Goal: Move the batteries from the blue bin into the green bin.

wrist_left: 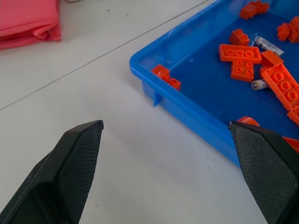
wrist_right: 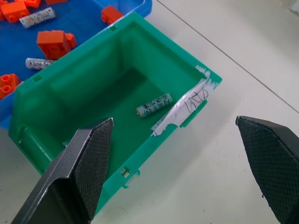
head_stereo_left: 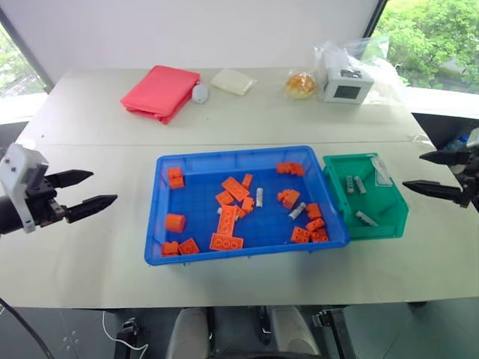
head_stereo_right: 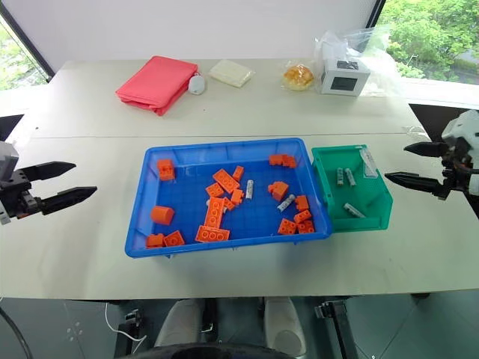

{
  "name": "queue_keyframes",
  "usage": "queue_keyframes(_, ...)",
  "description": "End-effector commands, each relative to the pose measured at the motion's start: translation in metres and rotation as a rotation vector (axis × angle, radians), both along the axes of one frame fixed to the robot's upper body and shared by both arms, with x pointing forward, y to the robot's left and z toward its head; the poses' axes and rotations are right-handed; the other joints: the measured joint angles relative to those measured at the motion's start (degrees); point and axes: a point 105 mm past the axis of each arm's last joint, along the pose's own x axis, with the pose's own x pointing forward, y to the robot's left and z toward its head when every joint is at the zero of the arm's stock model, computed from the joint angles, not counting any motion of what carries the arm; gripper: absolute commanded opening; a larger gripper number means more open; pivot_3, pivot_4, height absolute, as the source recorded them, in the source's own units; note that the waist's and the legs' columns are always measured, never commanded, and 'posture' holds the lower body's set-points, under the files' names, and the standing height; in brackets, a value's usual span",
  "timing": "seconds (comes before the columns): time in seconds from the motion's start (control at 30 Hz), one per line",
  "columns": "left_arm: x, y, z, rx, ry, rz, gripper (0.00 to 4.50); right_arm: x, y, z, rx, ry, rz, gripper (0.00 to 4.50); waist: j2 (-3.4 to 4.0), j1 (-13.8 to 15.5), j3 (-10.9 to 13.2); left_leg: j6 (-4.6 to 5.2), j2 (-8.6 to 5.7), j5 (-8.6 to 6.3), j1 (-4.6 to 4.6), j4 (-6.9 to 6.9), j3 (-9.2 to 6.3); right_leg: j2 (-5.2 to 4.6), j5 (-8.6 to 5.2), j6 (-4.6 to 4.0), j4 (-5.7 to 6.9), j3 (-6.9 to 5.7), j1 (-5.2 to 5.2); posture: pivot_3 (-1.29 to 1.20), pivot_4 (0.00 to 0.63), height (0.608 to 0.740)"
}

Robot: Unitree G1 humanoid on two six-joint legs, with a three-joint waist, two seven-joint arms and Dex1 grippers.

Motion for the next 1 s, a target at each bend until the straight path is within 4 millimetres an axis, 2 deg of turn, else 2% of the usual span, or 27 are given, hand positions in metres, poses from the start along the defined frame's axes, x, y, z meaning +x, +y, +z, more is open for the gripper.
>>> queue_keyframes(0.03, -0.003, -0.002, 0.020, 0.031, -0.072, -0.017, 4.50, 0.002, 0.000, 0.015, -0.024, -0.051, 0.012, 4.33, 0.00, -0.05, 0.00, 0.00, 0.00, 0.00, 0.01, 0.00, 0.00, 0.02, 0.00, 0.00, 0.00, -0.01, 0.01, 0.00, 0.150, 0.736)
queue_keyframes(0.33, -0.001, -0.008, 0.025, 0.035, -0.101, -0.013, 4.50, 0.011, -0.006, 0.007, -0.054, -0.060, -0.009, 4.33, 0.00, -0.02, 0.00, 0.00, 0.00, 0.00, 0.00, -0.04, 0.08, 0.05, 0.00, -0.01, 0.01, -0.02, 0.00, 0.00, 0.150, 0.736)
queue_keyframes(0.63, -0.007, -0.016, 0.020, 0.005, -0.049, -0.062, 4.50, 0.013, 0.000, 0.021, -0.019, -0.058, 0.011, 4.33, 0.02, -0.04, 0.00, 0.00, 0.01, 0.00, 0.01, -0.03, 0.08, 0.10, 0.00, -0.01, 0.04, -0.02, 0.01, 0.00, 0.150, 0.736)
queue_keyframes(0.73, -0.003, -0.024, 0.028, 0.016, -0.069, -0.103, 4.50, 0.017, 0.020, 0.029, 0.024, -0.069, 0.059, 4.33, 0.02, -0.04, 0.01, 0.00, 0.01, 0.00, 0.01, 0.00, 0.09, 0.09, 0.00, -0.01, 0.04, -0.02, 0.01, 0.00, 0.150, 0.736)
queue_keyframes(0.83, -0.003, -0.038, 0.034, -0.006, -0.072, -0.170, 4.50, 0.017, 0.051, 0.035, 0.117, -0.035, 0.146, 4.33, 0.03, -0.11, 0.00, -0.01, 0.01, 0.01, 0.02, 0.05, 0.06, 0.11, 0.03, -0.03, 0.07, -0.02, 0.04, 0.00, 0.150, 0.736)
queue_keyframes(0.9, -0.007, -0.061, 0.029, -0.007, -0.055, -0.267, 4.50, 0.007, 0.094, 0.034, 0.197, 0.041, 0.307, 4.33, 0.03, -0.06, 0.00, -0.01, 0.02, 0.01, 0.03, 0.03, 0.05, 0.11, 0.03, -0.03, 0.08, -0.01, 0.03, 0.00, 0.150, 0.736)
queue_keyframes(1.0, -0.010, -0.082, 0.025, 0.003, -0.045, -0.361, 4.50, -0.001, 0.136, 0.030, 0.261, 0.142, 0.416, 4.33, 0.02, 0.04, 0.01, -0.01, 0.04, 0.01, 0.02, -0.05, 0.02, 0.12, 0.03, -0.02, 0.08, -0.01, 0.04, 0.00, 0.150, 0.736)
